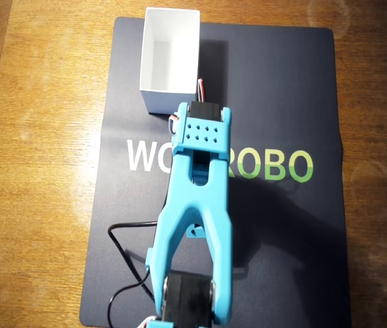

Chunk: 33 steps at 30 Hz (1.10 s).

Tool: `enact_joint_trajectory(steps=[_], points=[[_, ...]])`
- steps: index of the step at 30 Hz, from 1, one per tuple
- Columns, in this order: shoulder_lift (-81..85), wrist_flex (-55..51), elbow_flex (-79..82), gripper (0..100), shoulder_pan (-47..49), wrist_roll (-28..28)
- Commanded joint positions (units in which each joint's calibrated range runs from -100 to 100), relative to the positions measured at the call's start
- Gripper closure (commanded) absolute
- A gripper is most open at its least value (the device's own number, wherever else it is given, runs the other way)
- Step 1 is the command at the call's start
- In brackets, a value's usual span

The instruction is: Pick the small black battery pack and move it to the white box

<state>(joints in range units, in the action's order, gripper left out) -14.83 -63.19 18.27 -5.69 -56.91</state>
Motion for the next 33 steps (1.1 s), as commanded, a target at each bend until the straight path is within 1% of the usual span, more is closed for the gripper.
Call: enact_joint_trajectory(steps=[1, 4, 21, 25, 29, 33], points=[[0.1, -0.6, -0.4, 97, -2.6, 0.3], [0.9, -0.6, -0.7, 94, -2.6, 0.3], [3.4, -0.6, 0.0, 94, -2.2, 0.3], [5.0, -0.5, -1.6, 94, -1.9, 1.4], [9.4, -0.5, -2.1, 94, 0.9, 1.5], [14.3, -0.5, -4.5, 94, 5.9, 1.6]])
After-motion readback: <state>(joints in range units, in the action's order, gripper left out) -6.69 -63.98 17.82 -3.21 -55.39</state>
